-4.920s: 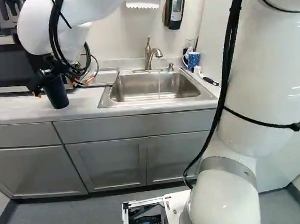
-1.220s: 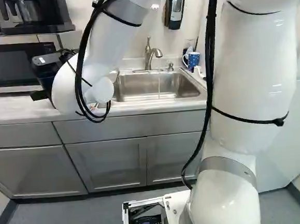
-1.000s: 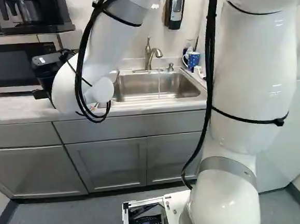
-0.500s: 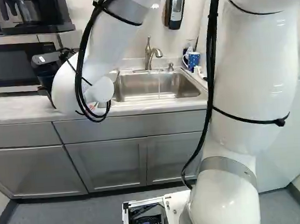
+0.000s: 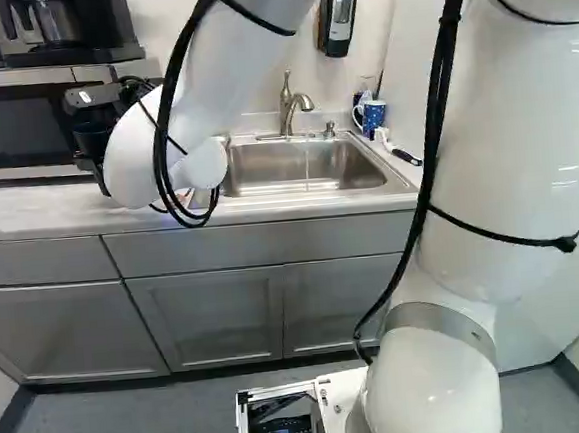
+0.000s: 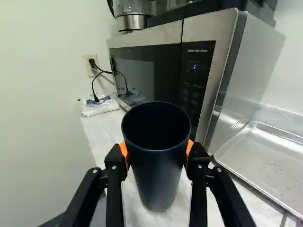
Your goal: Rinse the cup and place it in the tray
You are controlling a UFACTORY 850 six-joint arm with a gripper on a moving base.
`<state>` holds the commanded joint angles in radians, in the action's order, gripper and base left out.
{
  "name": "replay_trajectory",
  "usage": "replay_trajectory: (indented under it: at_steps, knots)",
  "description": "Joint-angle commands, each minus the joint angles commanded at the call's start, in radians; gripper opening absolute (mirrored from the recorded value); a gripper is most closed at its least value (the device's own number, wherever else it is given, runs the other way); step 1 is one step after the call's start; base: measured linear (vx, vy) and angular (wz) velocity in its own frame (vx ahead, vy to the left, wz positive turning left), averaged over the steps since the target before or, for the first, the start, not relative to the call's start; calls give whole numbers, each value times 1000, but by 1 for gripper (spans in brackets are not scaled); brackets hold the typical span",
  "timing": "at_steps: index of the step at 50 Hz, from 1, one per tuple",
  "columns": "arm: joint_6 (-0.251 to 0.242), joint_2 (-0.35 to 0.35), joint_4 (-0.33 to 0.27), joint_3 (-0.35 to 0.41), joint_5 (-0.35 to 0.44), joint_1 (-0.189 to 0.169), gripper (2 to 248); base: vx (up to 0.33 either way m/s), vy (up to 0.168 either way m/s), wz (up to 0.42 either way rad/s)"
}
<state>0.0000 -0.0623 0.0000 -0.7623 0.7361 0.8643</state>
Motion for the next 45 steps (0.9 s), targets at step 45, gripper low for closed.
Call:
replay_trajectory:
  at_steps: [45]
  knots:
    - [0, 154, 0, 116, -3, -73, 125, 0, 0, 0]
